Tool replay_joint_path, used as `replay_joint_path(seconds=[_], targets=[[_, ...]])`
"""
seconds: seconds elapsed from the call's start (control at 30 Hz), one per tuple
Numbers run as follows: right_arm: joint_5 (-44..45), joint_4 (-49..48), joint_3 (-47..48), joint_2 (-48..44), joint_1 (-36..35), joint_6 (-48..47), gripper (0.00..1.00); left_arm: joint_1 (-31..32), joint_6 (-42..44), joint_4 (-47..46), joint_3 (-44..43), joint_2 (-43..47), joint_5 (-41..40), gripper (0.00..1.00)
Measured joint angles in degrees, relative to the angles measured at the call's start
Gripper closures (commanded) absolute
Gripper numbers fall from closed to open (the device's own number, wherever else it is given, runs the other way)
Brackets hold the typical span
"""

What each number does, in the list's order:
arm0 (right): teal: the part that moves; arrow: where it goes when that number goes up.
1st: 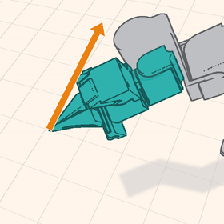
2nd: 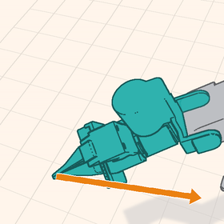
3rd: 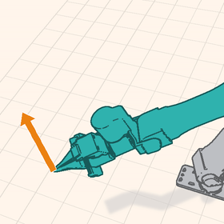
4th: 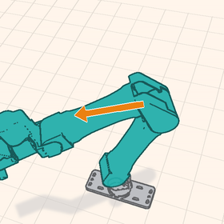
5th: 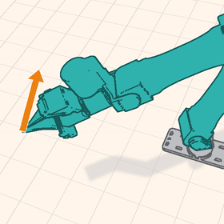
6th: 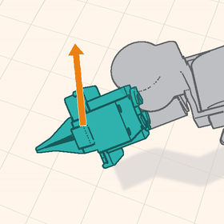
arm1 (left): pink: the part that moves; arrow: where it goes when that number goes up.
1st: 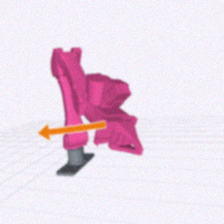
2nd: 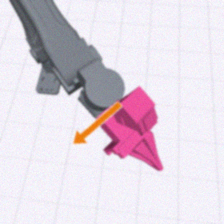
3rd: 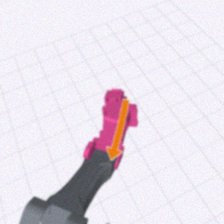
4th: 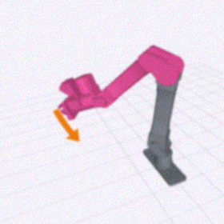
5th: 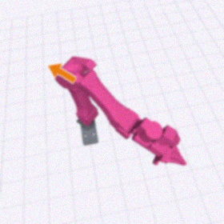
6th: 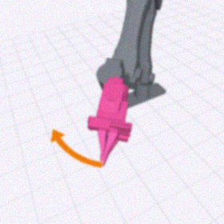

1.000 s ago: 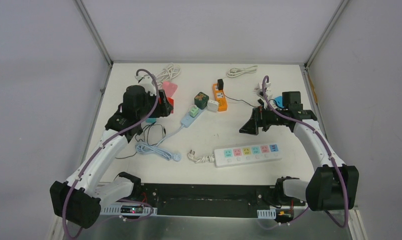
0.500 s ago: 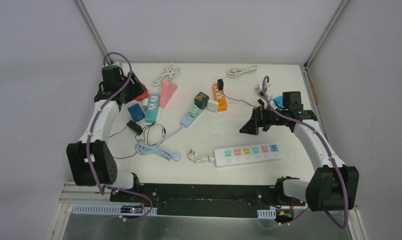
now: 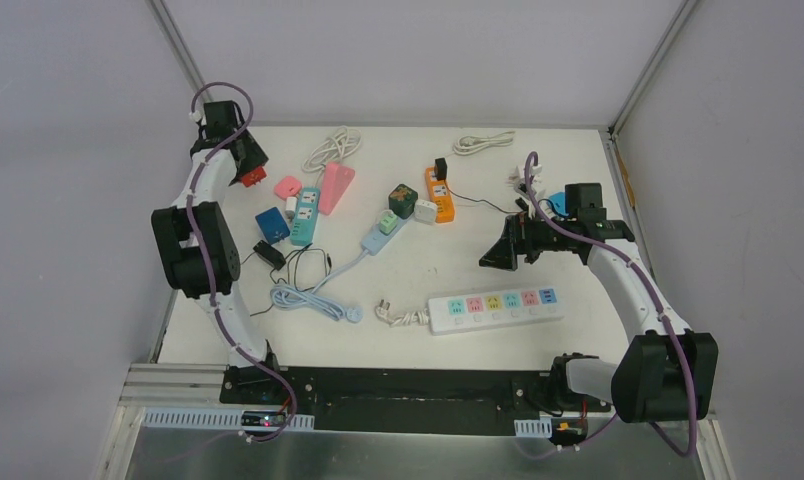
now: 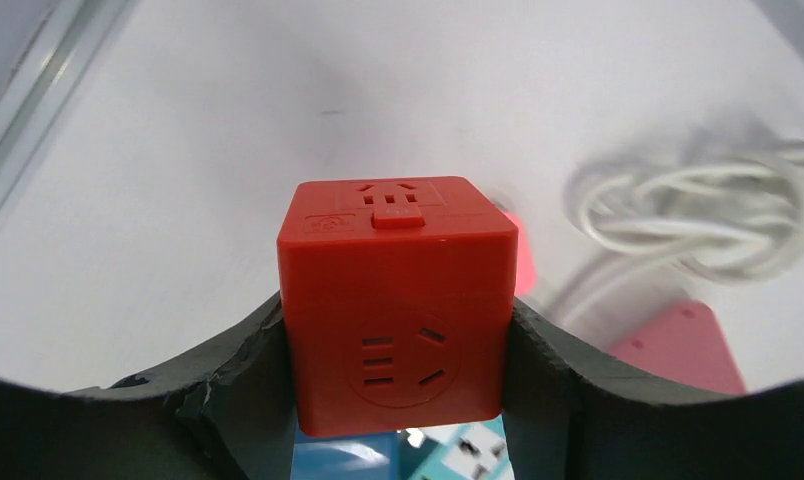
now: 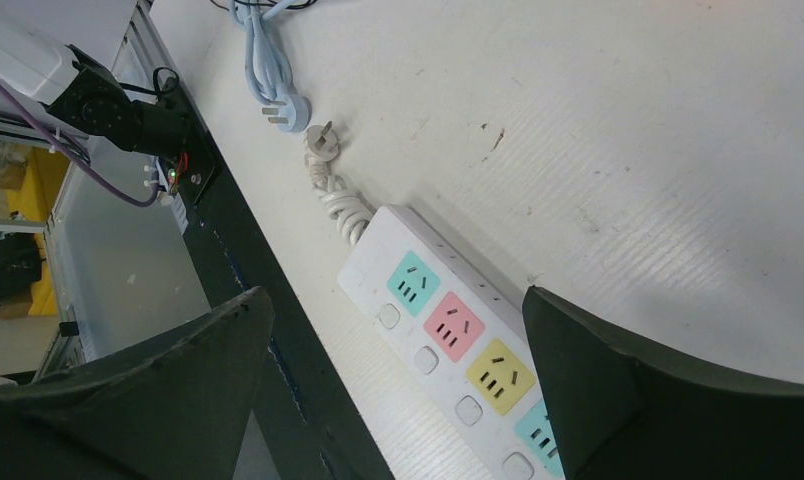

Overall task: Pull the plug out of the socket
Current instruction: Place the plug at the center of the board.

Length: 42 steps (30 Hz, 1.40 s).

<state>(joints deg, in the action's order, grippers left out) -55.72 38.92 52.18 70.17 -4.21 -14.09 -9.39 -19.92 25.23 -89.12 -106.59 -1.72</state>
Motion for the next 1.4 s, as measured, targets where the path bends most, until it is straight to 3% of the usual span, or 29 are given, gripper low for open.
replay_joint_path(seconds=[0.2,0.33,0.4,0.5,0.7,0.77,1.13,1.4], targets=[[0.02,0.02,0.00,0.02,0.00,-0.07,0.00,-3.58,0.00,3.08,-3.61,-9.68,-1.33,1.00],[0.26,0.17,0.00,0.07,0.00,-0.28,0.00,-4.48,-0.02,5.33,-5.01,-13.46,-0.85,0.89],[0.48,0.35,0.00,0.24,0.00,-0.50,0.00,-4.48,-0.02,6.01,-5.95,-14.58,-0.11,0.76],[0.92,0.44,0.00,0.68,0.02,-0.66,0.00,-4.48,-0.02,6.58,-7.65,-15.87,0.74,0.48],[1.31,0.48,0.02,0.90,0.02,-0.87,0.00,-4.48,0.04,7.54,-8.94,-16.22,0.96,0.17],[1.33,0.68,0.11,0.92,0.02,-0.90,0.00,-4.48,0.00,7.82,-9.18,-16.22,1.05,0.02],[1.38,1.27,0.26,0.92,0.17,-1.25,0.00,-4.48,-0.04,8.85,-8.44,-13.35,1.75,0.01],[1.49,1.44,0.26,0.72,0.57,-1.60,0.00,-4.48,3.08,5.97,0.46,6.60,3.58,0.01]])
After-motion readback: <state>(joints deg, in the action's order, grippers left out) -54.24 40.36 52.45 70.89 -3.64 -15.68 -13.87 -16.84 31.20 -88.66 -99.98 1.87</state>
